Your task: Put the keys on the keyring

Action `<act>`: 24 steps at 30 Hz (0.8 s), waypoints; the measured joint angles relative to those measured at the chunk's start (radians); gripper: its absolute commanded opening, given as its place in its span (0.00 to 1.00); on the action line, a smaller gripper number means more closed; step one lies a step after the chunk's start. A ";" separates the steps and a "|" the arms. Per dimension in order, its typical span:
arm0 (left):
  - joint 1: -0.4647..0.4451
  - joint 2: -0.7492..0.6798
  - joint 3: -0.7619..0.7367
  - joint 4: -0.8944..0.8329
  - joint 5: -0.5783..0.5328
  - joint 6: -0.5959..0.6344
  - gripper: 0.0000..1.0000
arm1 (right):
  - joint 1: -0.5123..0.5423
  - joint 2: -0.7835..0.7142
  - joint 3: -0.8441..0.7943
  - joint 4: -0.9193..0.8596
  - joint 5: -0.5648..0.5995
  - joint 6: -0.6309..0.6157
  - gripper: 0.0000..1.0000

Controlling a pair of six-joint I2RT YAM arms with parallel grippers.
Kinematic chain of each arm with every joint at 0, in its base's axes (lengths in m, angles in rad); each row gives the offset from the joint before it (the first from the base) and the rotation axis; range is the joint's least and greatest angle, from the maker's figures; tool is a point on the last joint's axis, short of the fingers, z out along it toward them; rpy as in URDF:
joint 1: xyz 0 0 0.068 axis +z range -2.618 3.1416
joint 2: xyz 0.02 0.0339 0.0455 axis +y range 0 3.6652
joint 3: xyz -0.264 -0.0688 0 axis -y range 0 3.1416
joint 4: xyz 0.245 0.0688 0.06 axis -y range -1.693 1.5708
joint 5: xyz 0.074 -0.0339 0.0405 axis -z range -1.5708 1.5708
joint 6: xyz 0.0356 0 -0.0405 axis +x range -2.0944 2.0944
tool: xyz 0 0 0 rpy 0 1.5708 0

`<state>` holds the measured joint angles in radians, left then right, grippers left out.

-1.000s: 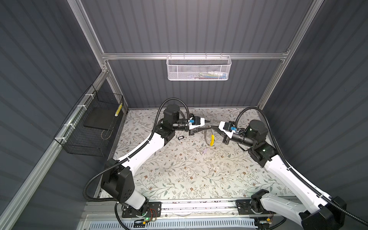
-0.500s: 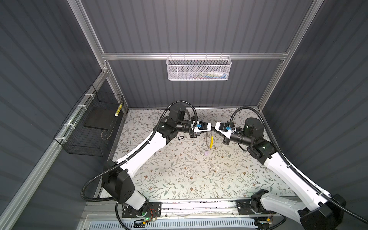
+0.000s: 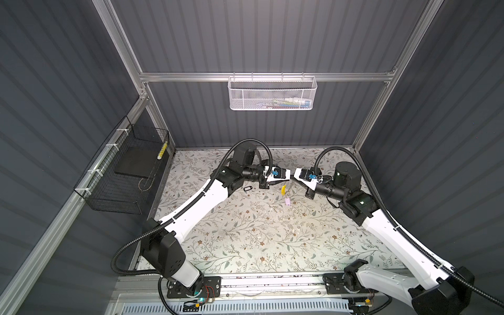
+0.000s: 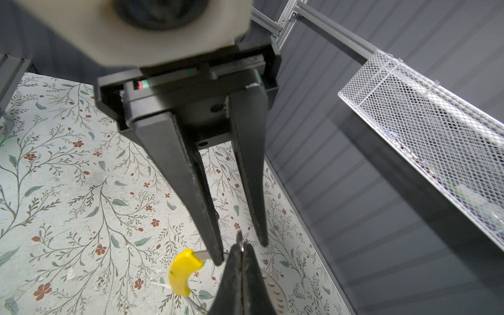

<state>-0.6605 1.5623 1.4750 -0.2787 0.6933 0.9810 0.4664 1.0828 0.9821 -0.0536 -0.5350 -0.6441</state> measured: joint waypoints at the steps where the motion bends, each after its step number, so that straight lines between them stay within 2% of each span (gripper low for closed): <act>1: 0.000 0.000 0.000 -0.004 -0.006 0.000 0.26 | 0.000 -0.002 -0.001 0.000 0.002 0.000 0.02; 7: 0.000 0.000 0.000 -0.022 -0.013 0.003 0.19 | 0.000 -0.006 -0.006 0.002 0.004 0.000 0.02; 15: 0.000 0.000 0.000 -0.018 -0.001 0.002 0.15 | 0.000 -0.007 -0.006 0.002 0.002 0.000 0.03; 24: 0.001 0.000 0.000 -0.011 0.035 -0.027 0.00 | 0.001 -0.007 -0.013 0.004 -0.008 -0.011 0.05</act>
<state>-0.6594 1.5620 1.4750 -0.2893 0.7288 0.9535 0.4675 1.0760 0.9695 -0.0494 -0.5426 -0.6556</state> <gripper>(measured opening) 0.075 0.051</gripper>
